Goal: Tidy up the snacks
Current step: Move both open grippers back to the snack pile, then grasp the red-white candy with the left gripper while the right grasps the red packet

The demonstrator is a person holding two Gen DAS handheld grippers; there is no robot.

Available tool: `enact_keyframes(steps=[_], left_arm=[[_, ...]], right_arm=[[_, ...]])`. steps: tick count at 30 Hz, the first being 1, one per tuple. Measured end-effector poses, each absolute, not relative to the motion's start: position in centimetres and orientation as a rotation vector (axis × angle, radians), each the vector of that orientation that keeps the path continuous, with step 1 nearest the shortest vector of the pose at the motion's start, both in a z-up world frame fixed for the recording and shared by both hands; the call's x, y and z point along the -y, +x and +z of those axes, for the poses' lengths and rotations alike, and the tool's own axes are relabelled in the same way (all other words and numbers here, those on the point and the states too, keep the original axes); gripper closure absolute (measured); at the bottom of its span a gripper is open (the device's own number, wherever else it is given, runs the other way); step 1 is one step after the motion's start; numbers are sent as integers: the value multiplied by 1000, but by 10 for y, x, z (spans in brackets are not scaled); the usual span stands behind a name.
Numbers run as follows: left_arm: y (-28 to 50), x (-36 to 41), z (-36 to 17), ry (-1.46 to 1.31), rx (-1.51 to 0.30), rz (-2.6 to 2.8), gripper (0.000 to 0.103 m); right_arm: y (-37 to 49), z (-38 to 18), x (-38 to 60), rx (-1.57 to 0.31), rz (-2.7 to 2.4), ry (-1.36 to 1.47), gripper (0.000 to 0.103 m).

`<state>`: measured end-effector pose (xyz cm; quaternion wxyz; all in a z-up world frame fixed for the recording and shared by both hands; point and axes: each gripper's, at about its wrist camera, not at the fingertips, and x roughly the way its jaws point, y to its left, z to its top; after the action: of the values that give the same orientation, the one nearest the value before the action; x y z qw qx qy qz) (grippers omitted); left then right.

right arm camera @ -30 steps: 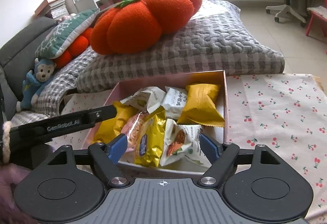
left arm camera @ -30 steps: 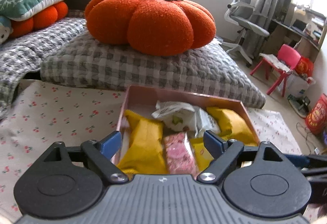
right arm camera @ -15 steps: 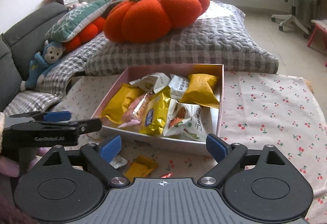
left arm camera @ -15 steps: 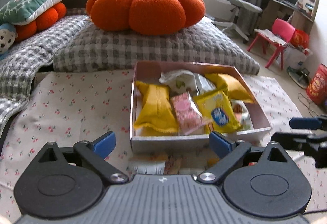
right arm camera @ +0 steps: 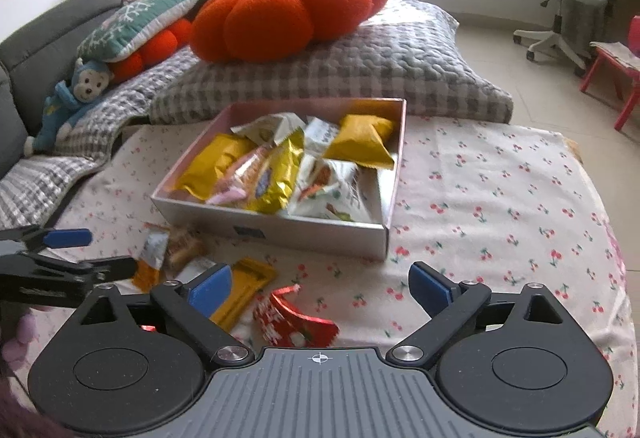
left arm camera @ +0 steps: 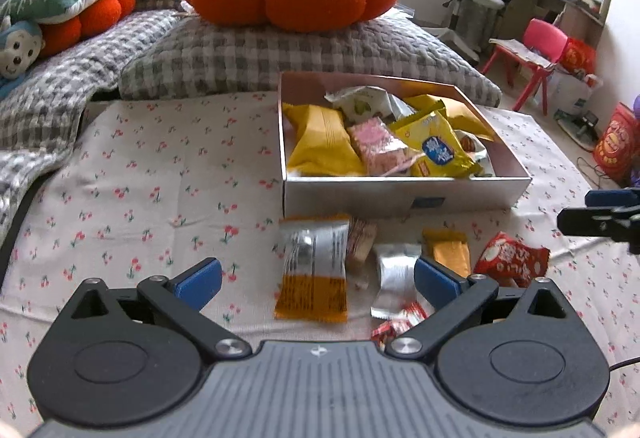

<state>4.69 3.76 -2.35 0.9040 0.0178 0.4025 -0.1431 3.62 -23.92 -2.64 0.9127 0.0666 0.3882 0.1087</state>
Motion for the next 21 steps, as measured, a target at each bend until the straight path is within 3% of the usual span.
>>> enact_keyframes(steps=[21], left_arm=[[5,-32,-56,189,-832,-436,1]], right_arm=[[15,-82,219,-917,227,14,6]])
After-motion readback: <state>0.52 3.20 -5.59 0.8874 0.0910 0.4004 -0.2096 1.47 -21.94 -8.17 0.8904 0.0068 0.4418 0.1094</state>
